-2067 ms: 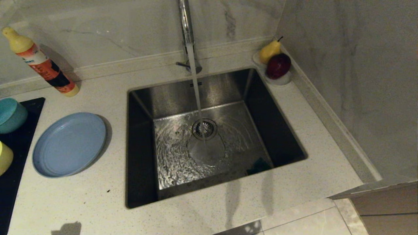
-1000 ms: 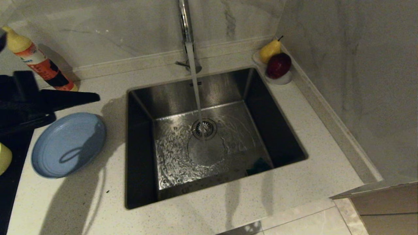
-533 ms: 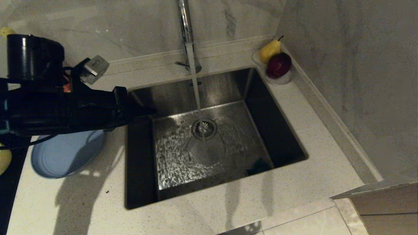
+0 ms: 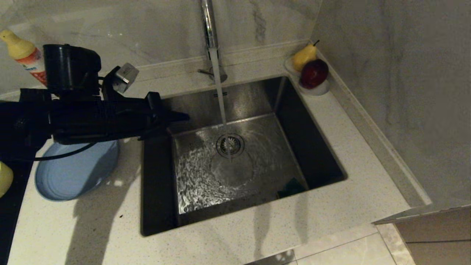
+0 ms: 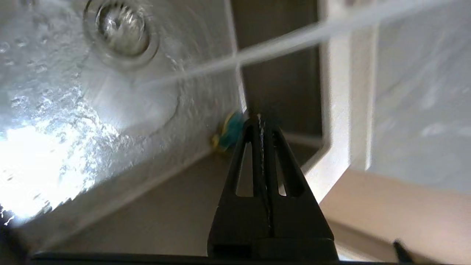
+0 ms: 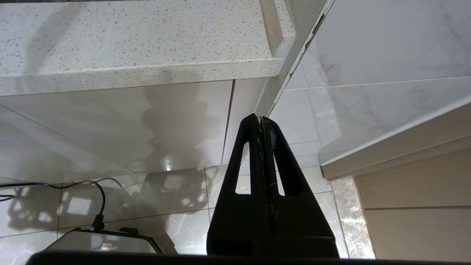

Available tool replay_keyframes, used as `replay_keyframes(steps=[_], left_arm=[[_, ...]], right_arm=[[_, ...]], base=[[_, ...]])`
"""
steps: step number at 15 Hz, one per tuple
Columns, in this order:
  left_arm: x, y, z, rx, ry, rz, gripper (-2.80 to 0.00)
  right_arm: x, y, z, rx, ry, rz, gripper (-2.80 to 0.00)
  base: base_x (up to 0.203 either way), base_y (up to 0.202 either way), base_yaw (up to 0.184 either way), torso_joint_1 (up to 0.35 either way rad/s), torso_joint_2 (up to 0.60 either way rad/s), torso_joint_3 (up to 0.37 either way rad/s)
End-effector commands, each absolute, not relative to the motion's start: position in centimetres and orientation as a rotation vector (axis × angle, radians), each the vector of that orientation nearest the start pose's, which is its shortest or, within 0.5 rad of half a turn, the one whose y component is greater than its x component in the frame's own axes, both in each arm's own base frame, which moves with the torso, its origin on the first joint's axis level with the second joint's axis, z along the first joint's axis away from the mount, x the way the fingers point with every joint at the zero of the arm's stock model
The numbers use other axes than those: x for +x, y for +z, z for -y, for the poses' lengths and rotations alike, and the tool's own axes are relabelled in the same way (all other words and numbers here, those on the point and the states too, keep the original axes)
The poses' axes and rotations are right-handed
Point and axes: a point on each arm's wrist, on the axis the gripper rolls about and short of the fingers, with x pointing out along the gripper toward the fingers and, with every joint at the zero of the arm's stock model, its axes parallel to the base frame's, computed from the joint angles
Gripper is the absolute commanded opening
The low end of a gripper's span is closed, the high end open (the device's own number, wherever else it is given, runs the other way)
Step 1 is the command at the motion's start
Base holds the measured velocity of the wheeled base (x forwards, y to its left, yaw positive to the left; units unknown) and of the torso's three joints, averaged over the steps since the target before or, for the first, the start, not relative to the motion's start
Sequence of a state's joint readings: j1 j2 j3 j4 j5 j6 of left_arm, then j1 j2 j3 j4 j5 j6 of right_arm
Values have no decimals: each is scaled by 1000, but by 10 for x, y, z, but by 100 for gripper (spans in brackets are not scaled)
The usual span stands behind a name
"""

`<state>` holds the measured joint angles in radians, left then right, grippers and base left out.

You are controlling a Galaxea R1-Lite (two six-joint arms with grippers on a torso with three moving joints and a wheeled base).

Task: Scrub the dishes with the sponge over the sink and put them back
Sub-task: Turn off the faucet

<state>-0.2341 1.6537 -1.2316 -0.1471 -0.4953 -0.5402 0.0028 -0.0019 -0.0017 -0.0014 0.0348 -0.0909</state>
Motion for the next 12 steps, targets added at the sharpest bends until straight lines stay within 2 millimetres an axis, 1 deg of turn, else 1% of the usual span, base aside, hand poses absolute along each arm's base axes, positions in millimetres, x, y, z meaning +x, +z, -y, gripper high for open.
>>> replay_keyframes(steps=[1,4,9,12], left_arm=[[314,267,86,-577,-641,-439,-280],[321,275,89,-627,-655,-391,-280],[337,269,92,-634,-645,-397,-280],[350,269,94,-650,-589,-373,-280]], right_arm=[[-23,76,-1,-92,38,6,-280],[-23,76,-1,-92,38,6,-280],[-23,76,-1,-92,38,6,-280],[-23,76,-1,-92,38,6,-280]], base=[[0,0,0,0,0,0],[0,0,0,0,0,0],[0,0,0,0,0,0],[0,0,0,0,0,0]])
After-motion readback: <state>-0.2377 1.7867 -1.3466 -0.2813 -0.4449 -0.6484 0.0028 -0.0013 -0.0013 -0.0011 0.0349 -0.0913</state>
